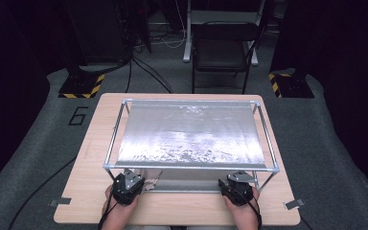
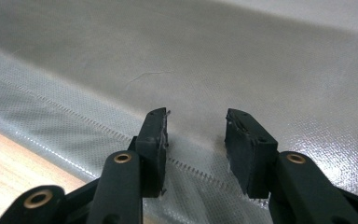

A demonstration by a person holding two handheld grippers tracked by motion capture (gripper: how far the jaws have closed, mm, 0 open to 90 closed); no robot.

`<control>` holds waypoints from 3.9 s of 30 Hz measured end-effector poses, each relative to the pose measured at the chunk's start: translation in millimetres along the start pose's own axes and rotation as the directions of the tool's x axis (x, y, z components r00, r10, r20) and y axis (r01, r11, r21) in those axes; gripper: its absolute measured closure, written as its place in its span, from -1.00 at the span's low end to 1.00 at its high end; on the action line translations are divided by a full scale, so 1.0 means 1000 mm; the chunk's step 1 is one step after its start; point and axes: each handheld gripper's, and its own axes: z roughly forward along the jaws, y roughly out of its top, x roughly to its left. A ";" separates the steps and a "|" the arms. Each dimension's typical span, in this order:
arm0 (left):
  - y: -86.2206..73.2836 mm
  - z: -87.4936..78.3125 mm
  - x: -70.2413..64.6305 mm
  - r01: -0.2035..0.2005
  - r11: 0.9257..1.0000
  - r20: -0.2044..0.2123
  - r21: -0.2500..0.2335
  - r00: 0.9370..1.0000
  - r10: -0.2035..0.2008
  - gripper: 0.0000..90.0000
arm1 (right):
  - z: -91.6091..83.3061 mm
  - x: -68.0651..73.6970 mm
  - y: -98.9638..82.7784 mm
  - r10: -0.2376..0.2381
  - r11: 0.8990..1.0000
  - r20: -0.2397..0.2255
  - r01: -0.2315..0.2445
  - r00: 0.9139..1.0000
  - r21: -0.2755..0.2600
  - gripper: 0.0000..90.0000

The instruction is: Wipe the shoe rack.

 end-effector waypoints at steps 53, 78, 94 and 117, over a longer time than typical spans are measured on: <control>-0.026 -0.088 0.026 0.122 0.985 0.053 -0.119 0.992 -0.116 0.69 | 0.001 0.003 0.001 0.004 1.000 -0.006 -0.004 1.000 0.001 0.19; -0.011 -0.135 0.037 0.125 0.971 0.016 -0.202 0.992 -0.124 0.69 | 0.001 0.004 0.000 0.011 1.000 -0.003 -0.011 1.000 0.005 0.19; -0.017 -0.126 0.040 0.150 0.971 0.031 -0.187 0.989 -0.147 0.69 | 0.001 0.004 0.000 0.012 1.000 -0.003 -0.012 1.000 0.004 0.19; -0.004 -0.157 0.048 0.120 0.958 -0.007 -0.260 0.992 -0.126 0.69 | 0.001 0.006 0.001 0.032 0.999 -0.002 -0.032 0.999 0.004 0.20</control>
